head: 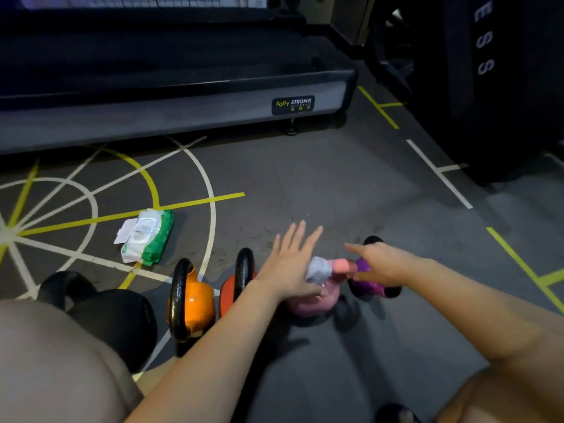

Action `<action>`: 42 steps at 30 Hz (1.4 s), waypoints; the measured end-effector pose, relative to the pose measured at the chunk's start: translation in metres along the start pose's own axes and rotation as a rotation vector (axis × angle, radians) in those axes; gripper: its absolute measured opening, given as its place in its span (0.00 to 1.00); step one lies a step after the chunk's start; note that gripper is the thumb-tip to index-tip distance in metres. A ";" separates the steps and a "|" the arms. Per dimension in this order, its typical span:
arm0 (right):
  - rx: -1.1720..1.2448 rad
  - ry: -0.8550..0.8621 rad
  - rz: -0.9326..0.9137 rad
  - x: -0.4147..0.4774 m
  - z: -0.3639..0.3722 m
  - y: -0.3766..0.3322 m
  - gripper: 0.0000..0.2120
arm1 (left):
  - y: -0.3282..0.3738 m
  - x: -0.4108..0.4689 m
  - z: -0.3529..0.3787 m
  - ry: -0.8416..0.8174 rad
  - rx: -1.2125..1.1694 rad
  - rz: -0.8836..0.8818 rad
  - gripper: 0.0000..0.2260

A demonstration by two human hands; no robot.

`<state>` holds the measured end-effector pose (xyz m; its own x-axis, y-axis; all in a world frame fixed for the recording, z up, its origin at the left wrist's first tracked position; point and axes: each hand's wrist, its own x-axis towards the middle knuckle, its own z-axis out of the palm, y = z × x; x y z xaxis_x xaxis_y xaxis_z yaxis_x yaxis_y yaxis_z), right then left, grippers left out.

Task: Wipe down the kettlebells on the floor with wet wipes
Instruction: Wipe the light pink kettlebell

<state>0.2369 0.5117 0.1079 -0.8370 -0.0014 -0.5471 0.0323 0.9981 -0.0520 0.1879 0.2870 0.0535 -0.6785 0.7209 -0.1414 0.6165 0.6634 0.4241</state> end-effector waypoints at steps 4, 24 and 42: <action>0.024 0.020 -0.043 0.022 0.023 -0.020 0.23 | 0.025 0.030 0.030 -0.038 0.037 -0.016 0.43; 0.072 0.004 -0.073 0.013 0.031 -0.002 0.19 | 0.002 0.042 0.074 0.515 0.256 -0.047 0.07; 0.097 0.083 -0.078 0.004 0.042 -0.002 0.19 | -0.025 0.033 0.102 0.522 -0.786 -0.493 0.05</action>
<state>0.2565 0.5070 0.0702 -0.8814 -0.0698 -0.4671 0.0145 0.9846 -0.1744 0.1906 0.3140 -0.0527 -0.9852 0.1087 -0.1329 -0.0777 0.4081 0.9096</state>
